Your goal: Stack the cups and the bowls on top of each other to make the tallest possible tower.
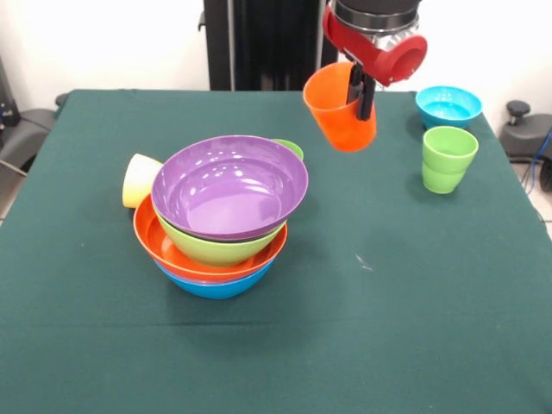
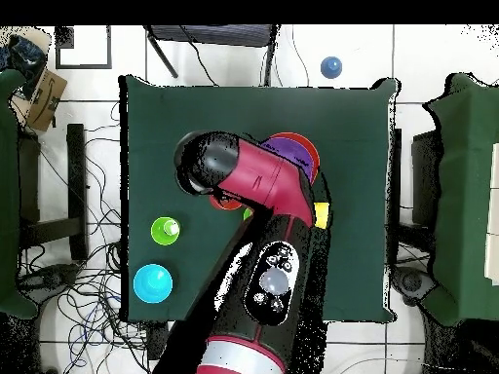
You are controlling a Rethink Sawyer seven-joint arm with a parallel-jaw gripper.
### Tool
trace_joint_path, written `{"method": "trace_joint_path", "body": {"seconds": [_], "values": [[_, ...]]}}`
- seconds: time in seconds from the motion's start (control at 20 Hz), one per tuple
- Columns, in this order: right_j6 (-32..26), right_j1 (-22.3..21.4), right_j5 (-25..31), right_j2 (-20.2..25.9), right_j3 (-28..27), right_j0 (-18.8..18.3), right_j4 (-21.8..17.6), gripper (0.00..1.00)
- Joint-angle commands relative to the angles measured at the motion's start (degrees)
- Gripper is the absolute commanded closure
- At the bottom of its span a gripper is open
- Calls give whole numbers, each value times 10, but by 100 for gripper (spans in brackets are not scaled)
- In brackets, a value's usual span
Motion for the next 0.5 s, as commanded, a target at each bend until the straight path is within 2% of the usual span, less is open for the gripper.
{"method": "trace_joint_path", "body": {"seconds": [0.05,0.25,0.5], "values": [[-1,-9,109,38,-58,-11,-53,100],[-6,-22,151,35,-82,-15,-64,100],[-11,-22,178,38,-113,-21,-76,100]]}}
